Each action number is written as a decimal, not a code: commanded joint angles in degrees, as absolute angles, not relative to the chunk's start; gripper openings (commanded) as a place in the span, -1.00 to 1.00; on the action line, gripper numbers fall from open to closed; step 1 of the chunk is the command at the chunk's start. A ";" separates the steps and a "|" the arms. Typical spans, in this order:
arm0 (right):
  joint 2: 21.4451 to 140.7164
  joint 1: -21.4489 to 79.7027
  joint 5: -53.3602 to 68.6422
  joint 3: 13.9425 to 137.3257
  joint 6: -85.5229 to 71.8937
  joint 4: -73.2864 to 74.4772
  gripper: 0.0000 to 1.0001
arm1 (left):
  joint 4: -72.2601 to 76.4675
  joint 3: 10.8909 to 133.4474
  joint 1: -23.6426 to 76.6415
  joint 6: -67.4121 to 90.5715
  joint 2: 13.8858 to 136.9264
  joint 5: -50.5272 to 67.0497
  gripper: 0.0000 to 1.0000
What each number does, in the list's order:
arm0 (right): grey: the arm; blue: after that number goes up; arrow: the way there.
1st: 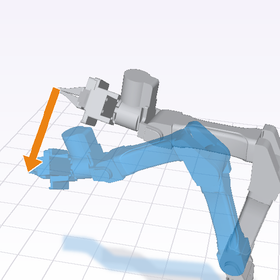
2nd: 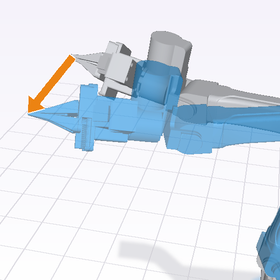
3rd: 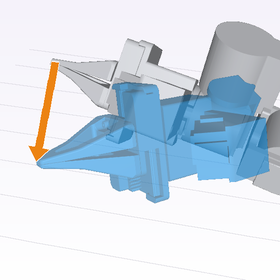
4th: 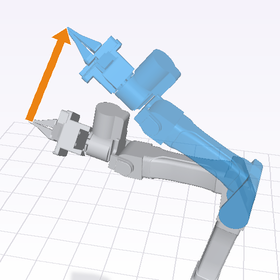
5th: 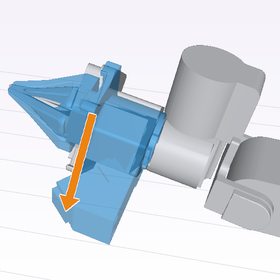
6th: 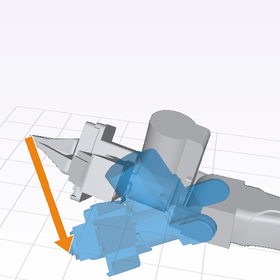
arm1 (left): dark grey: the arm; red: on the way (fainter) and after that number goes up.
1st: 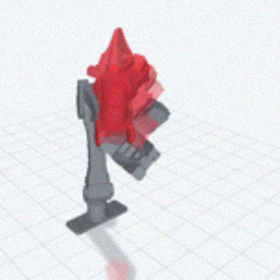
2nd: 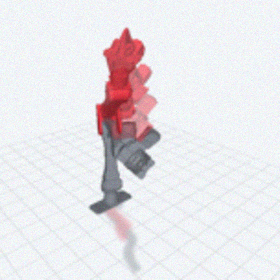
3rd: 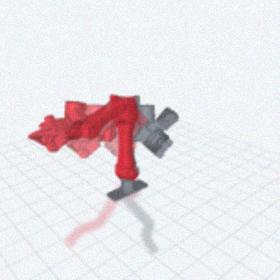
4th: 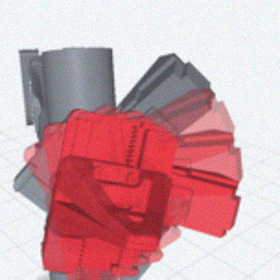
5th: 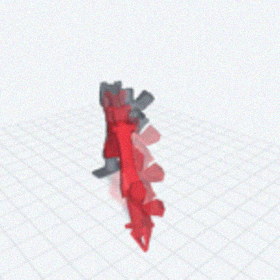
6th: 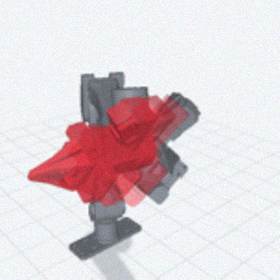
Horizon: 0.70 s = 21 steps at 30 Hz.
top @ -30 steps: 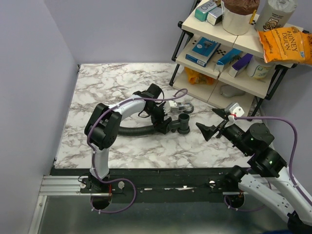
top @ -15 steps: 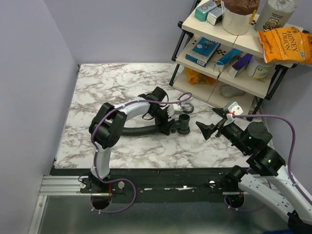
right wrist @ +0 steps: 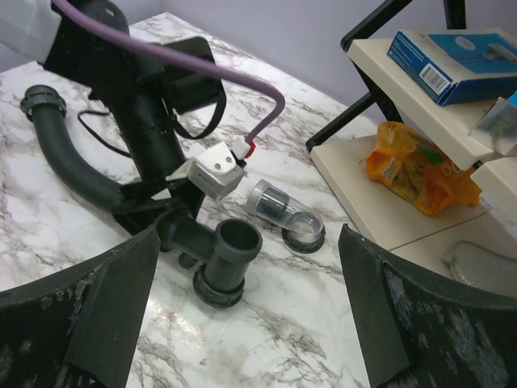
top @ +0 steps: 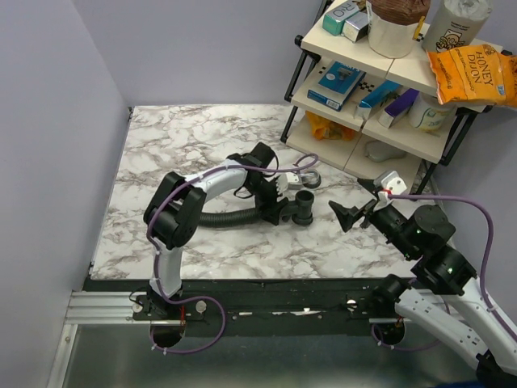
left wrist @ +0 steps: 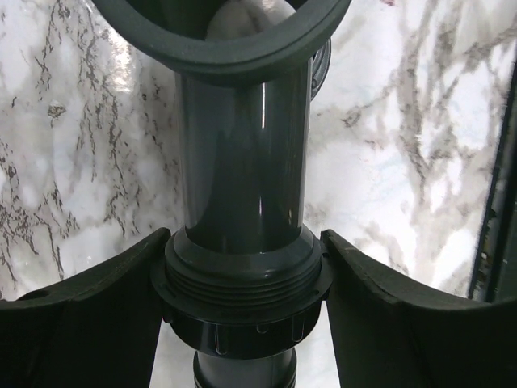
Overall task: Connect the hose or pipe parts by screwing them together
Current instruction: Pick up the pipeline from the center of the board.
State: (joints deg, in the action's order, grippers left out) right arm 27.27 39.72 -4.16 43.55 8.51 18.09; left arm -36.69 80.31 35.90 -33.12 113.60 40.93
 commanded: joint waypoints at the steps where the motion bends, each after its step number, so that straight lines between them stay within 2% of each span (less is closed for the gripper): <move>1: 27.95 39.73 -3.08 45.17 12.91 18.90 1.00 | -44.99 87.88 35.86 -37.26 106.01 45.08 -0.87; 7: 28.74 39.73 2.27 50.88 14.94 18.90 1.00 | -51.59 95.80 35.42 -38.50 95.38 50.27 -0.99; 13: 29.26 39.64 12.29 57.02 15.12 19.25 1.00 | -51.42 91.06 35.68 -38.41 83.95 54.05 -1.00; 21: 34.18 39.81 28.02 66.61 16.08 23.19 1.00 | -48.88 83.06 37.97 -37.53 75.59 50.19 -1.00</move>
